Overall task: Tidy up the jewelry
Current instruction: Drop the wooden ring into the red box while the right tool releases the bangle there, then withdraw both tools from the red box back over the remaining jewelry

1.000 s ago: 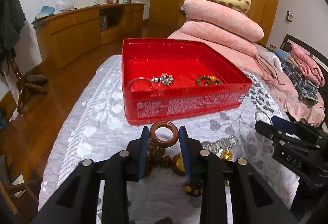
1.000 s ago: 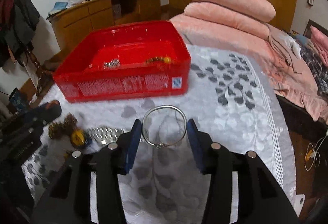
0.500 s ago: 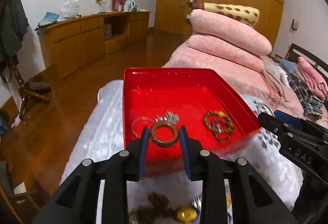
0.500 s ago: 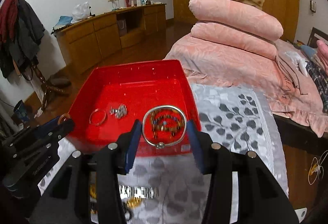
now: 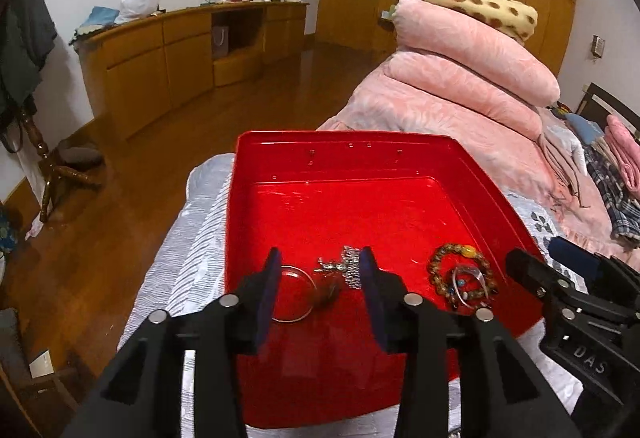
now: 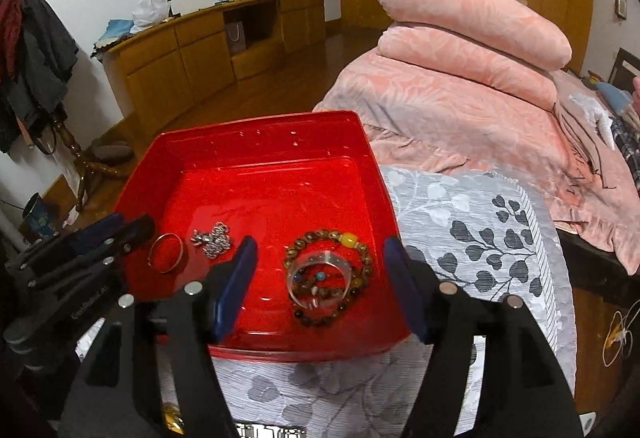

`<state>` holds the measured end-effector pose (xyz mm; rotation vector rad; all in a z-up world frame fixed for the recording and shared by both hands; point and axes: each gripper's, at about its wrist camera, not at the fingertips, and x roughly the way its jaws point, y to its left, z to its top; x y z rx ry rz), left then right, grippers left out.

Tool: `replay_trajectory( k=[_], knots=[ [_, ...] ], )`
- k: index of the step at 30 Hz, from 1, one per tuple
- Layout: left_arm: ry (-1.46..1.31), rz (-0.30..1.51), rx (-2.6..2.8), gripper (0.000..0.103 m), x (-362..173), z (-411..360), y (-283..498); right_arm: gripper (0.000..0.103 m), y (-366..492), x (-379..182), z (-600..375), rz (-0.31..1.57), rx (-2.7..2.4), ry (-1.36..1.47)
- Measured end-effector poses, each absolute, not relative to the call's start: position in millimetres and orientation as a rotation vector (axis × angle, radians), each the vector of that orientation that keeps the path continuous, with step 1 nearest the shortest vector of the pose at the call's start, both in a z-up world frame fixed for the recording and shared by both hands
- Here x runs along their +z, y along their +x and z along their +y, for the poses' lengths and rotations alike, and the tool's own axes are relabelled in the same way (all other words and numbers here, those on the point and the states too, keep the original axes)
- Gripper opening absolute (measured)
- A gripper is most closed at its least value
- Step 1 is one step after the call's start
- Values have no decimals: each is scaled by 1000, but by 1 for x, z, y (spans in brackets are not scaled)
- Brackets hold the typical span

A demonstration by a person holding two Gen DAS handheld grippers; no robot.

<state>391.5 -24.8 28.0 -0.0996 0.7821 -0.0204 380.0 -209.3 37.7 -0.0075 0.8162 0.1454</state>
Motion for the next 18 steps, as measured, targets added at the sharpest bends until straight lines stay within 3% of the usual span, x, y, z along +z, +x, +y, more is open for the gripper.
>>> replay_trajectory(
  k=[3, 9, 12, 15, 18],
  knots=[
    [-113, 785, -11, 44, 27, -21, 391, 64, 378, 37, -214, 809, 138, 7],
    [-99, 745, 7, 65, 38, -16, 371, 65, 360, 45, -220, 784, 127, 21],
    [-110, 728, 9, 80, 42, -8, 353, 77, 345, 46, -223, 780, 115, 25],
    [-101, 710, 14, 87, 46, 0, 333, 89, 324, 46, -226, 773, 108, 20],
    [-90, 698, 14, 93, 45, 7, 313, 94, 303, 44, -227, 776, 121, 14]
  ],
)
